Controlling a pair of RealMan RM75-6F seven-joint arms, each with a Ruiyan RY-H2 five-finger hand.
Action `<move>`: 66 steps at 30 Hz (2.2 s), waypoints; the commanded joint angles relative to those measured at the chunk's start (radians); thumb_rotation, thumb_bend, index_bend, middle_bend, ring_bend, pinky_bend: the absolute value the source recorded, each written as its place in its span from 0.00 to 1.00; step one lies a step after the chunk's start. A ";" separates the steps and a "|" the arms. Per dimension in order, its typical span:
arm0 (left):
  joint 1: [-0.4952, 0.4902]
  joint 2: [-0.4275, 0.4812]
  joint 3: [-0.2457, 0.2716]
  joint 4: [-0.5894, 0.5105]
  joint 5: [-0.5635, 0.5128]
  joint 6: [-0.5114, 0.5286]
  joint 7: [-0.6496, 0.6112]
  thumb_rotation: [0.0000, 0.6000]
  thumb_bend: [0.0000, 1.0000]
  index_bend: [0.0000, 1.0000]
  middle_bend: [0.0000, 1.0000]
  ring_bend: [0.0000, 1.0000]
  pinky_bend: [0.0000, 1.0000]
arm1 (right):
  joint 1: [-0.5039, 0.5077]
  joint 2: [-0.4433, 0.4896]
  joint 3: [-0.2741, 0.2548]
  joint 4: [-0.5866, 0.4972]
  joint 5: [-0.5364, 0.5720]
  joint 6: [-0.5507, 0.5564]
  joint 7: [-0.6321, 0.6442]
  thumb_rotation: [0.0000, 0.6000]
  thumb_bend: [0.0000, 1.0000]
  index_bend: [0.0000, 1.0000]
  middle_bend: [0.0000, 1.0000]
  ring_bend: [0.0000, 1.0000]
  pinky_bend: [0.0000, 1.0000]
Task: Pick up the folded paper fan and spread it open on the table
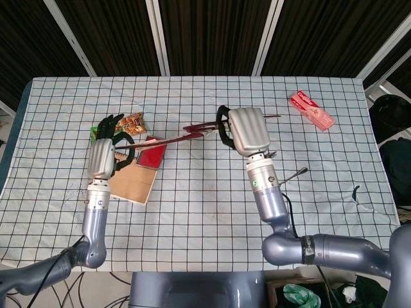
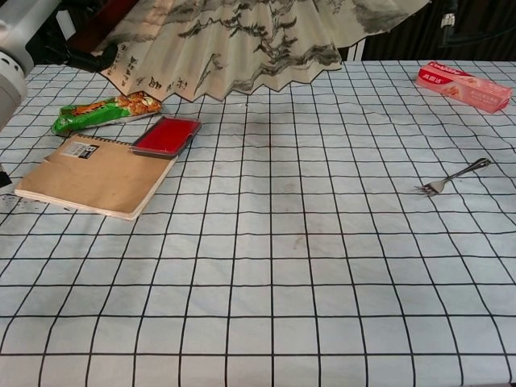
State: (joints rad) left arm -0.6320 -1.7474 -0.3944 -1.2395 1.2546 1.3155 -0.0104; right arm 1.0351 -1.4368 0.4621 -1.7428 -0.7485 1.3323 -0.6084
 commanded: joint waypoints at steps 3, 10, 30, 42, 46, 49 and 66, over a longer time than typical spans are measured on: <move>-0.019 0.023 -0.018 0.011 0.004 -0.006 0.007 1.00 0.44 0.62 0.11 0.00 0.01 | -0.051 0.034 -0.048 0.077 -0.075 -0.011 0.046 1.00 0.83 0.85 0.88 0.93 0.85; -0.039 0.025 -0.033 0.026 -0.004 -0.009 0.006 1.00 0.44 0.62 0.11 0.00 0.01 | -0.070 0.034 -0.072 0.127 -0.109 -0.024 0.053 1.00 0.83 0.85 0.88 0.93 0.85; -0.084 -0.022 -0.011 0.096 -0.015 -0.028 0.020 1.00 0.44 0.62 0.11 0.00 0.01 | -0.153 0.002 -0.127 0.207 -0.157 -0.034 0.098 1.00 0.79 0.85 0.87 0.92 0.85; -0.062 -0.042 0.042 0.066 -0.008 -0.021 0.042 1.00 0.44 0.62 0.11 0.00 0.01 | -0.189 0.089 -0.191 -0.008 0.001 -0.085 -0.122 1.00 0.20 0.00 0.70 0.79 0.80; -0.043 -0.031 0.080 0.047 -0.003 -0.030 0.074 1.00 0.44 0.62 0.11 0.00 0.01 | -0.199 0.122 -0.223 -0.061 0.040 -0.082 -0.185 1.00 0.18 0.00 0.68 0.78 0.80; -0.032 -0.021 0.095 0.031 -0.005 -0.037 0.089 1.00 0.43 0.61 0.10 0.00 0.01 | -0.209 0.138 -0.229 -0.090 0.054 -0.077 -0.189 1.00 0.17 0.00 0.68 0.78 0.80; 0.074 0.317 0.267 -0.380 -0.186 -0.217 0.413 1.00 0.00 0.10 0.00 0.00 0.00 | -0.317 0.225 -0.292 -0.222 -0.011 -0.015 -0.110 1.00 0.17 0.00 0.65 0.76 0.80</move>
State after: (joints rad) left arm -0.5801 -1.4921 -0.1583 -1.5557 1.0954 1.1159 0.3564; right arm 0.7302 -1.2206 0.1804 -1.9541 -0.7486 1.3092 -0.7265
